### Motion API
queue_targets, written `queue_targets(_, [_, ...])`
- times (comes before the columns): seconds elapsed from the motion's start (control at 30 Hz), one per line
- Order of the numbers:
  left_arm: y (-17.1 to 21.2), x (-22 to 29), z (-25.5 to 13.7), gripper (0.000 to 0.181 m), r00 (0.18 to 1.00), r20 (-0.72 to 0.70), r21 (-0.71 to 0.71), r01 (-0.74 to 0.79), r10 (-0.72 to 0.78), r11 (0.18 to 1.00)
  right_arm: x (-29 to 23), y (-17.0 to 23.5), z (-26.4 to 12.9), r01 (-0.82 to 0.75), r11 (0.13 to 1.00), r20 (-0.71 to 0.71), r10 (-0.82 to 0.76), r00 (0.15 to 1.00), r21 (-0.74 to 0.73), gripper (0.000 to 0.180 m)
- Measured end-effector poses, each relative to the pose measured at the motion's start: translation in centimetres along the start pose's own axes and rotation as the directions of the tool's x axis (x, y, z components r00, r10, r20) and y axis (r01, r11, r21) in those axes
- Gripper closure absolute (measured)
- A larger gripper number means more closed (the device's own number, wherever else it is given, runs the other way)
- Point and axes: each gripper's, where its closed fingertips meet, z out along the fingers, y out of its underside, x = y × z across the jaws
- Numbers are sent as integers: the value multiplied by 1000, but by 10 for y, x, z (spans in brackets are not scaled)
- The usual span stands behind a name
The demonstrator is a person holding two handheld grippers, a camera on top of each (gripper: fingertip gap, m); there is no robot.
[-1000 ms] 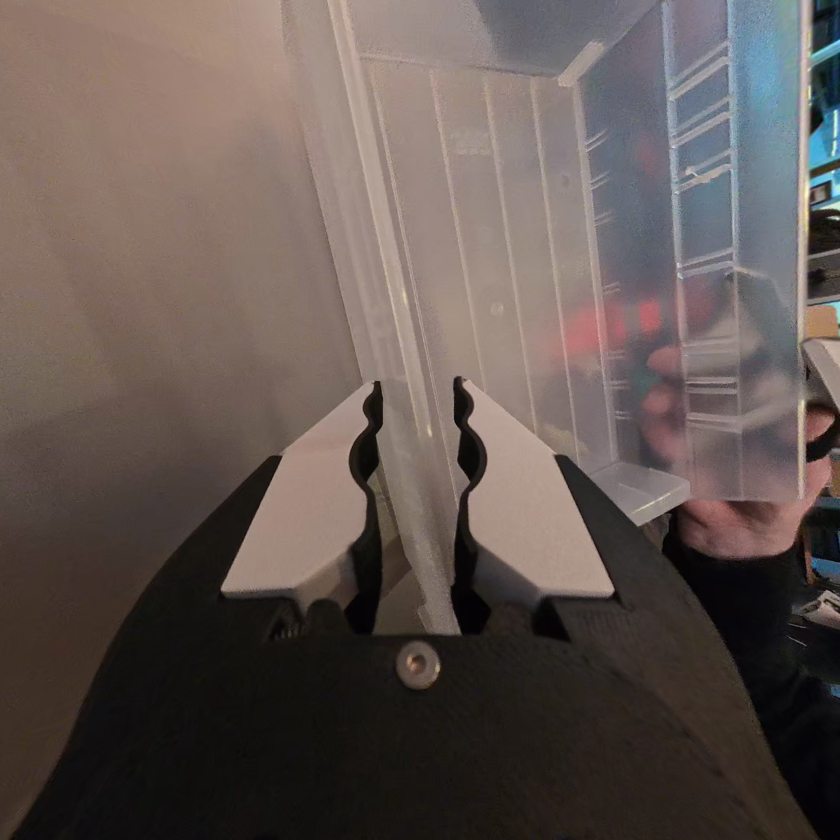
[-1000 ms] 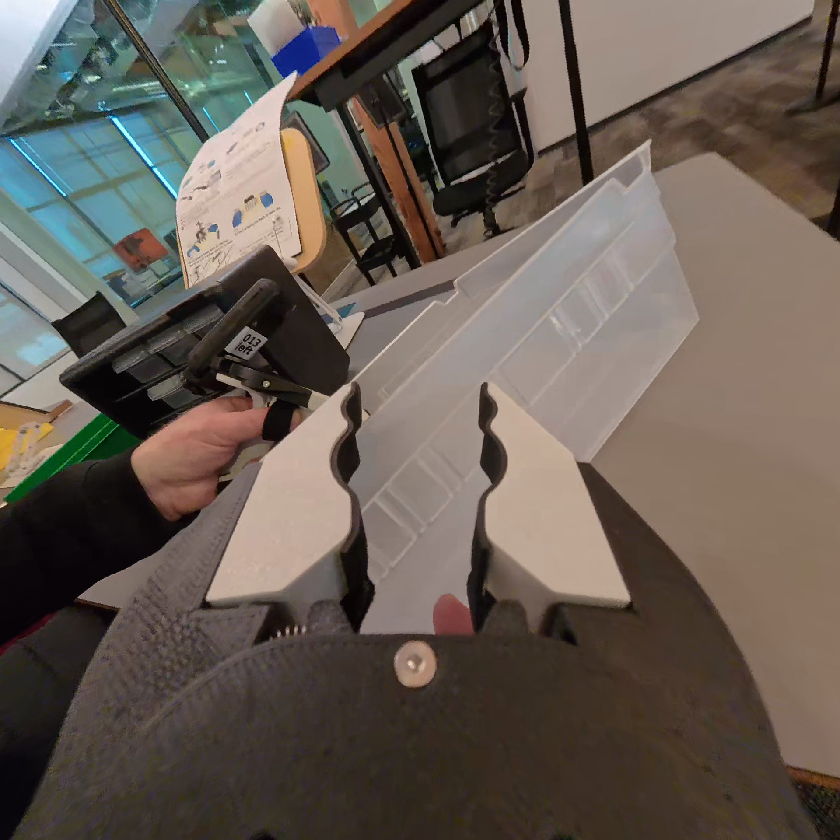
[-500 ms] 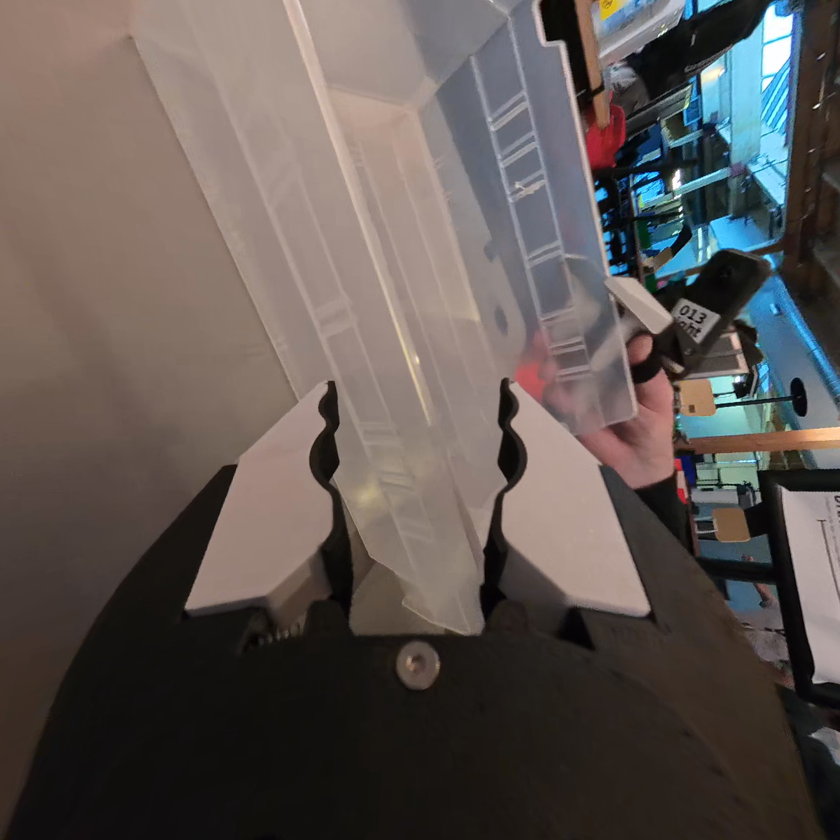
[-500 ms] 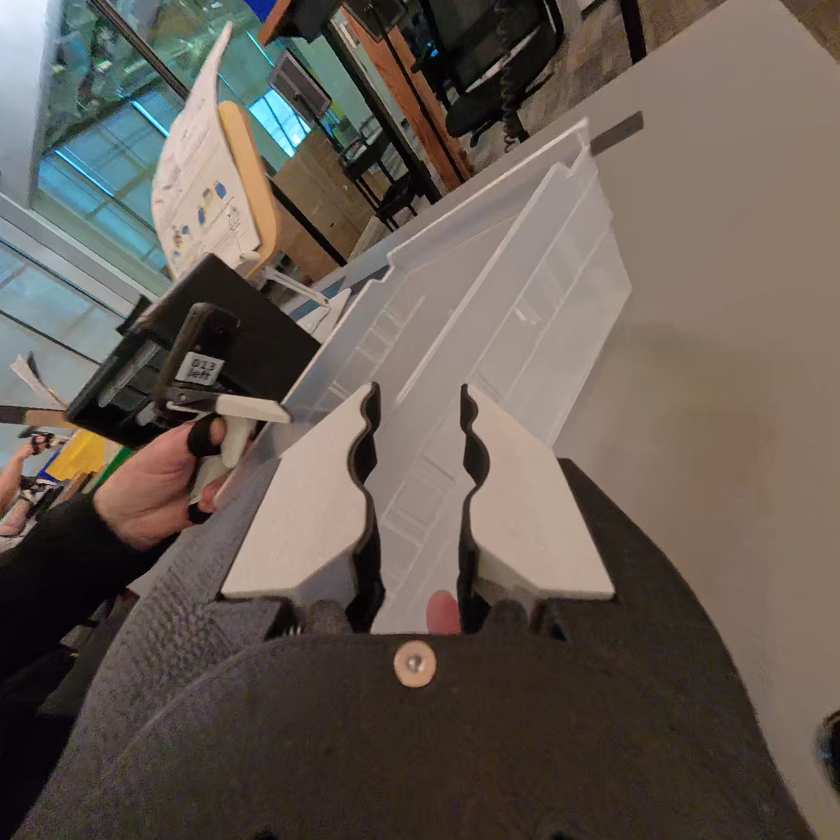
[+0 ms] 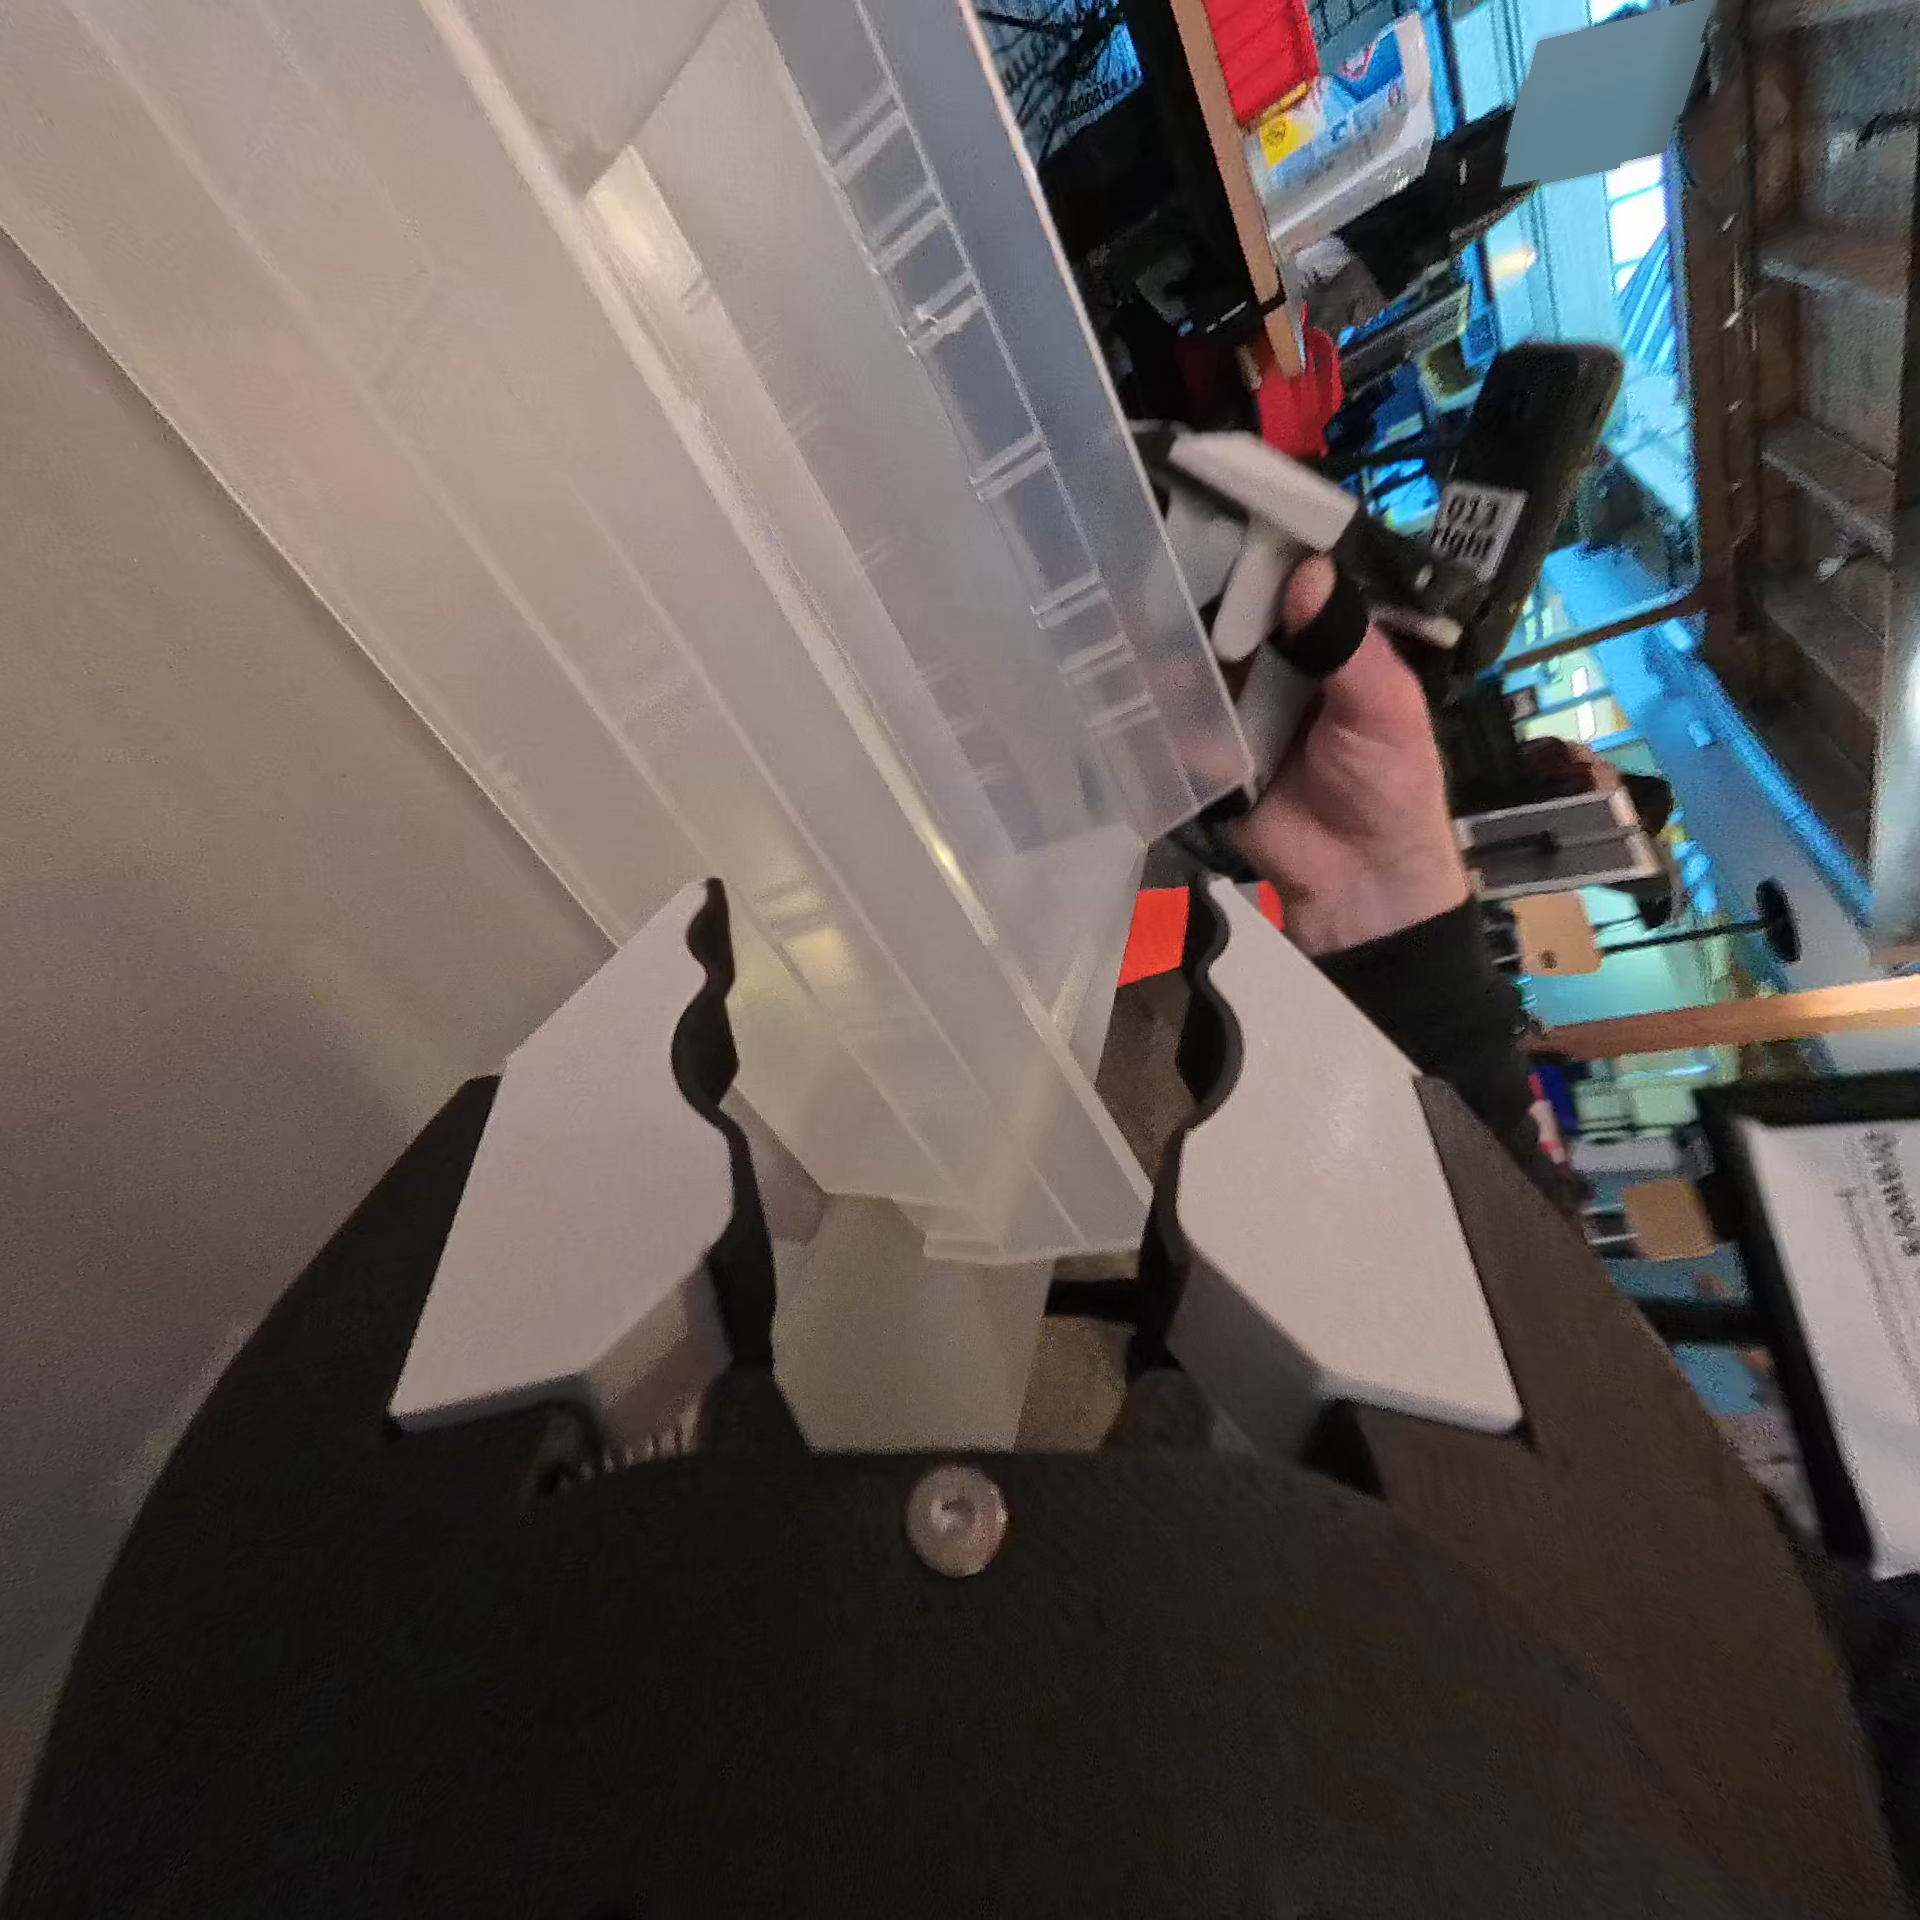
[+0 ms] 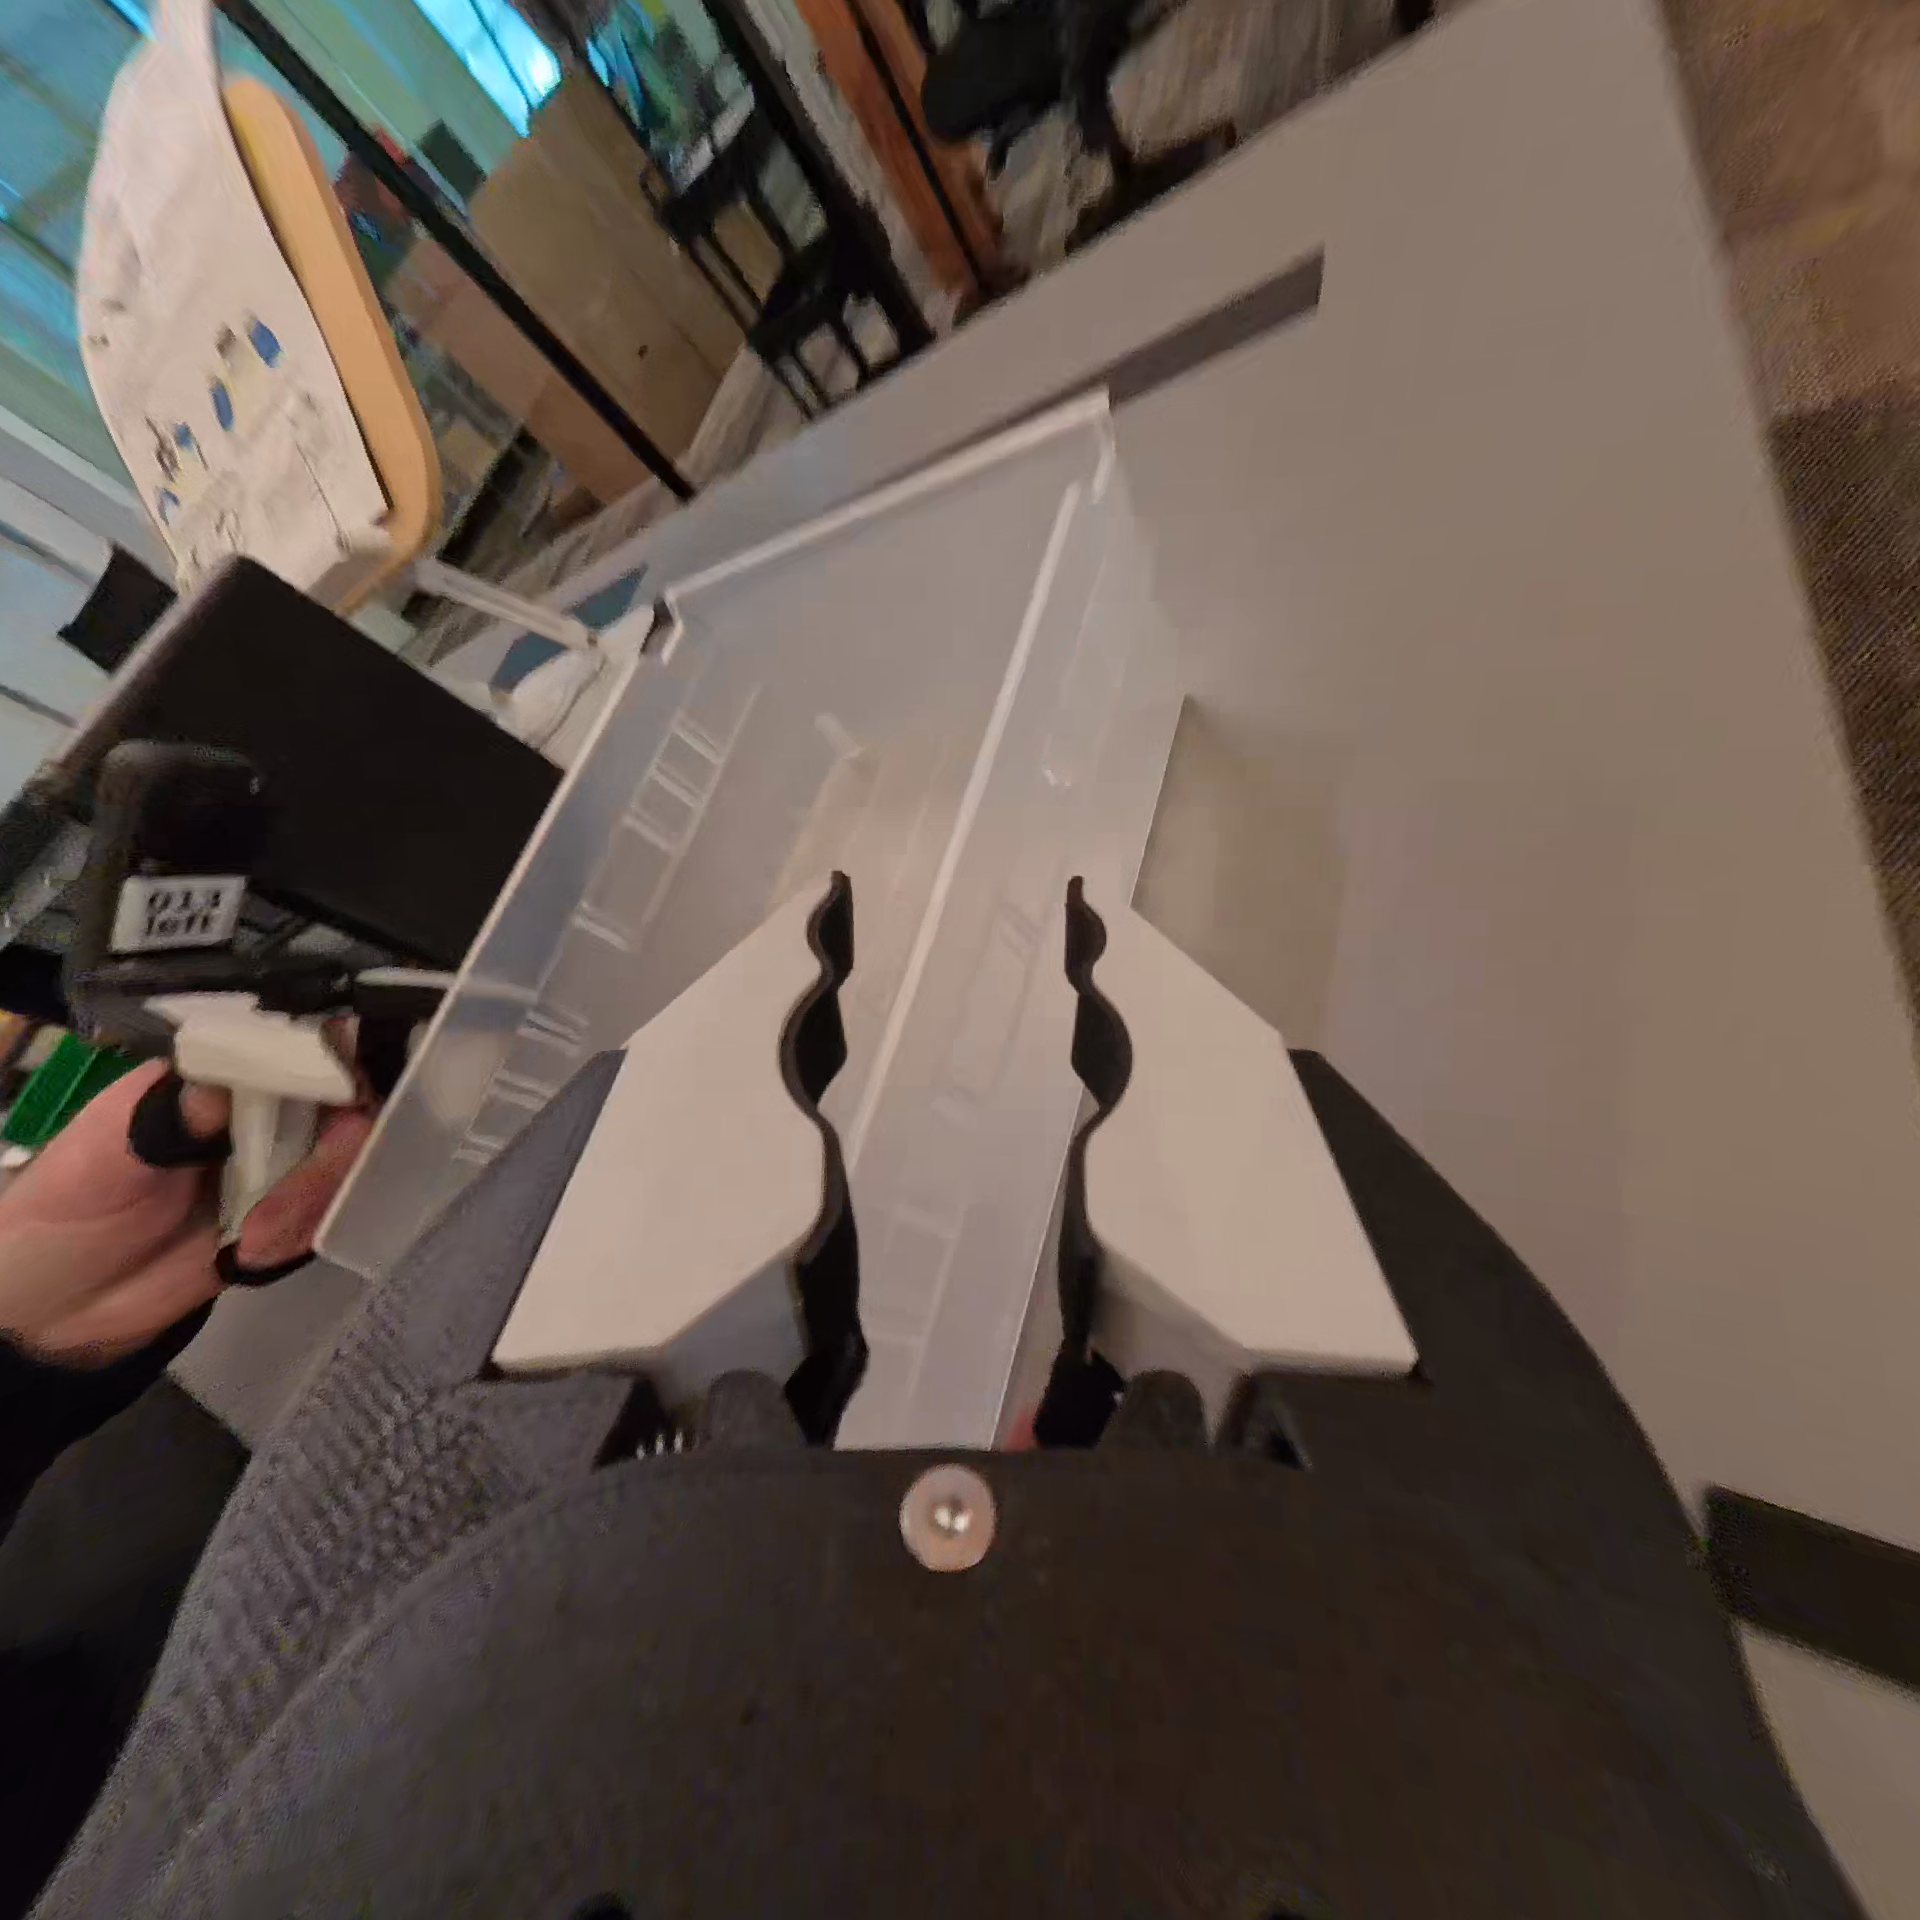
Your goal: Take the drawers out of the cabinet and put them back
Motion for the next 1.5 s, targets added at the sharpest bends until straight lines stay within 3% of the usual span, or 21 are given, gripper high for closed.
queue_targets(0.2, [48,52,-38,96,966,-23,-37,-259,258,965,-56,-49,-35,369,920,-207,-339,918,132,124])
queue_targets(0.33, [66,102,-95,99,871,-9,57,-490,491,870,-166,-61,-3,580,805,-128,-566,814,127,106])
queue_targets(0.43, [47,108,-163,87,751,224,180,-658,621,731,-251,-53,46,649,750,26,-657,754,124,87])
queue_targets(0.6, [6,71,-300,71,637,606,299,-737,475,607,-356,-37,139,702,705,245,-702,668,106,75])
queue_targets(0.77, [0,14,-381,63,542,794,278,-727,275,628,-386,-34,235,712,702,363,-659,659,-18,74])
queue_targets(0.87, [1,-8,-393,54,508,830,269,-727,232,632,-393,-33,278,647,758,446,-553,704,-82,69])
queue_targets(0.97, [-4,-11,-396,54,513,831,285,-727,217,625,-400,-16,306,640,750,526,-482,701,-167,63])
queue_targets(1.07, [-11,-20,-400,55,523,830,304,-716,194,629,-408,-10,323,654,739,561,-478,676,-160,62])
queue_targets(1.17, [-15,-26,-402,59,508,840,294,-719,189,629,-424,1,322,647,745,656,-408,635,-162,78])
queue_targets(1.3, [-20,-37,-406,66,449,875,248,-737,182,629,-420,4,315,651,736,667,-391,634,-187,84])
queue_targets(1.4, [-24,-39,-407,62,478,856,265,-731,195,628,-414,4,305,657,729,646,-411,644,-192,89])
queue_targets(1.47, [-26,-40,-408,61,488,845,260,-732,218,630,-414,6,289,680,715,654,-439,616,-161,110])
queue_targets(1.5, [-28,-42,-409,61,495,836,260,-737,236,624,-414,9,282,687,710,651,-451,611,-154,106])
